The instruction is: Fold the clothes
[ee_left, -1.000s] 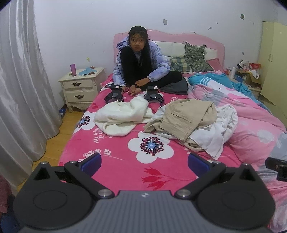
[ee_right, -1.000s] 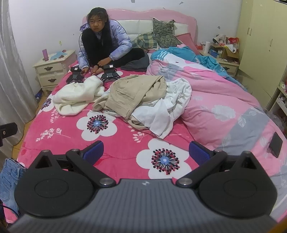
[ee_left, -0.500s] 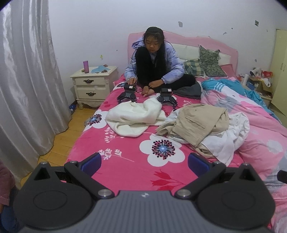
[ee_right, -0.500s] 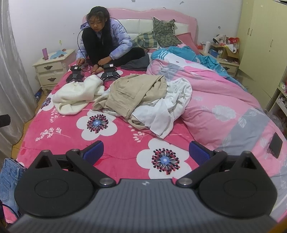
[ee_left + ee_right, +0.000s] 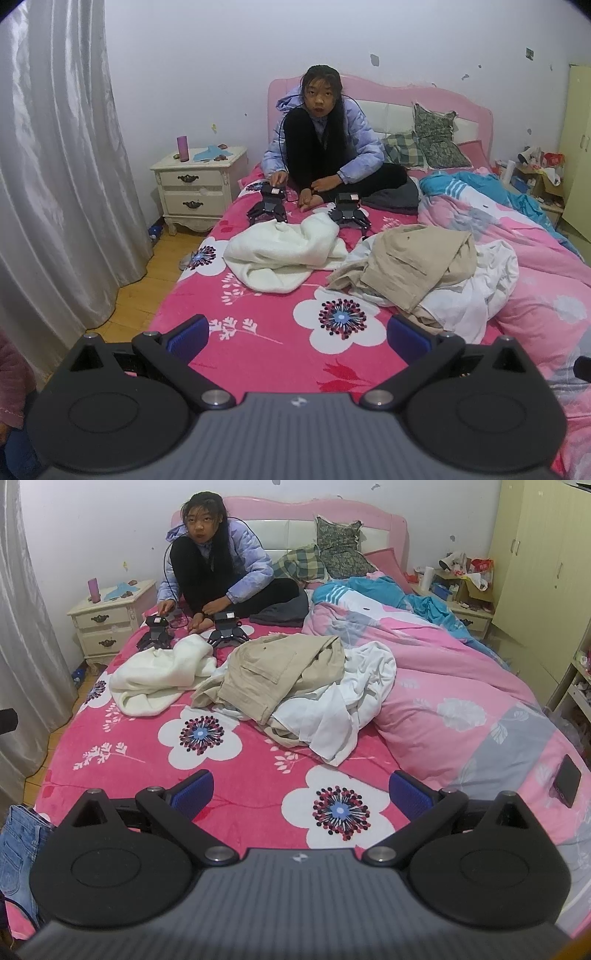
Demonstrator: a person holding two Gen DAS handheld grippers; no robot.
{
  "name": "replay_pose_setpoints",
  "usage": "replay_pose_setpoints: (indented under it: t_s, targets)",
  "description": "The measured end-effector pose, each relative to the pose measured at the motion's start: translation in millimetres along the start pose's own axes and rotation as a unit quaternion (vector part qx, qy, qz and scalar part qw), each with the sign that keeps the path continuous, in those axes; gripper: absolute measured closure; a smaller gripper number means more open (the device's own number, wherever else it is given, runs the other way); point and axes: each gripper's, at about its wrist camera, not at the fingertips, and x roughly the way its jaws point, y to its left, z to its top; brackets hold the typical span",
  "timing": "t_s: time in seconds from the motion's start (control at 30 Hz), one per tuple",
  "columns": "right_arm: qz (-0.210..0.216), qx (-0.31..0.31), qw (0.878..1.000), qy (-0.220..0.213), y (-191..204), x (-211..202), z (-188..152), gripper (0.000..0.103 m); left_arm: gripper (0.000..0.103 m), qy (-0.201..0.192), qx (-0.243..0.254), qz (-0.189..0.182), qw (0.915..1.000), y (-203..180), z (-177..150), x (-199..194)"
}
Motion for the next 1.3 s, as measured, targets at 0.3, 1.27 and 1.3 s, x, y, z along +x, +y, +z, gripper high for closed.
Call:
replay_pose_setpoints:
  t_s: [0.3,1.27,1.3]
  targets:
    - [-0.022,0.017,1.000,-0.009,3.2,-7.1,3.9,0.001,0.000,-0.008,0.015,-0.015,0.9998,7.6,11.3,6.7]
    - [0.028,-0.028,0.999,-0.027,-86.3,64.8,26.7,0.001,0.000,0.101,-0.020,0.050,0.9934,-111.3,27.7,48.3]
    - [0.034,-0.031,0.999,-0.016,-87.2,74.6,27.1,0.001,0.000,0.113,-0.026,0.049,0.9920,-114.4,23.9,54.0]
